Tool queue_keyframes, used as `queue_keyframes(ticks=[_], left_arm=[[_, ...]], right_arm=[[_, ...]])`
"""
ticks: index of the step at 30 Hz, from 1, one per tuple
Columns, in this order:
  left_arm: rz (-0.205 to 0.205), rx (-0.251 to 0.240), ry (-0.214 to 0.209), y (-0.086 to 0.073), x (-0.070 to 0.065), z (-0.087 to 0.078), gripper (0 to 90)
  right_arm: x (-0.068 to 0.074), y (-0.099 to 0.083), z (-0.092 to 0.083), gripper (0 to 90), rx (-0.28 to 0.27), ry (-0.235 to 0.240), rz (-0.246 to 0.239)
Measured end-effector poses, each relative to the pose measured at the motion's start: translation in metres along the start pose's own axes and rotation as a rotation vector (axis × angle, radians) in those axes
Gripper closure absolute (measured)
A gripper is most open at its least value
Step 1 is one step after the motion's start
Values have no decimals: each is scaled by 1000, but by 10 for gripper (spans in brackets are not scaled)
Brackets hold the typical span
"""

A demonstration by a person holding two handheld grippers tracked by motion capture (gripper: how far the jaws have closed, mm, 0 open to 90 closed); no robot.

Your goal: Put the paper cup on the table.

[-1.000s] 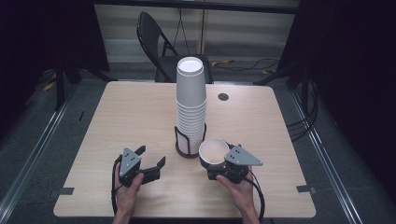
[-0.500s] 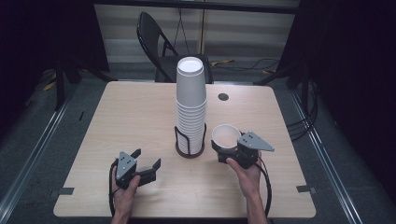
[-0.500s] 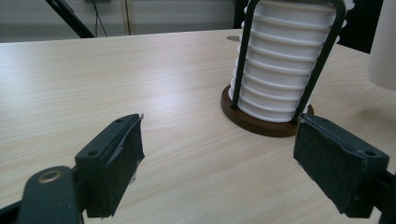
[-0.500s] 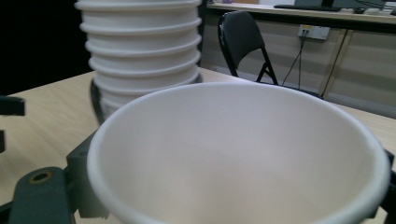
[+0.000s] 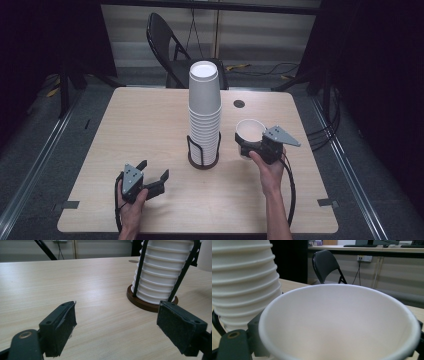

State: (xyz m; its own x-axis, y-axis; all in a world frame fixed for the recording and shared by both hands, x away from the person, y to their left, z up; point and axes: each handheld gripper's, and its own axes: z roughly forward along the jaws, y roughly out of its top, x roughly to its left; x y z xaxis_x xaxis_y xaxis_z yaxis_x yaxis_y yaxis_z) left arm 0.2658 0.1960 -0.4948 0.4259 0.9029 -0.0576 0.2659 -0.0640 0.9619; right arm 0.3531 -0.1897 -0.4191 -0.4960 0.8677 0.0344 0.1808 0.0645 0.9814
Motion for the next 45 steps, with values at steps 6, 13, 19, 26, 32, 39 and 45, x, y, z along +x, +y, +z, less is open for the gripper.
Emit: queue_keyframes(ticks=[6,13,19,26,32,39,45], left_arm=[[-25,-63,35,-2,2,-4,157],[-8,-82,50,-3,-1,-6,158],[1,-84,54,-4,-2,-6,159],[26,-79,63,-3,-5,-5,159],[31,-85,59,-4,-5,-6,162],[16,-95,64,-4,-3,-7,161],[-10,-106,74,-5,-2,-8,156]], right_arm=[[-12,5,10,127,-1,-29,10],[-26,3,25,127,4,-57,7],[-37,-6,45,127,45,-67,1],[-48,-14,58,125,57,-89,22],[-55,-23,62,123,76,-105,31],[-52,-31,68,121,81,-85,59],[-45,-36,73,118,83,-77,51]])
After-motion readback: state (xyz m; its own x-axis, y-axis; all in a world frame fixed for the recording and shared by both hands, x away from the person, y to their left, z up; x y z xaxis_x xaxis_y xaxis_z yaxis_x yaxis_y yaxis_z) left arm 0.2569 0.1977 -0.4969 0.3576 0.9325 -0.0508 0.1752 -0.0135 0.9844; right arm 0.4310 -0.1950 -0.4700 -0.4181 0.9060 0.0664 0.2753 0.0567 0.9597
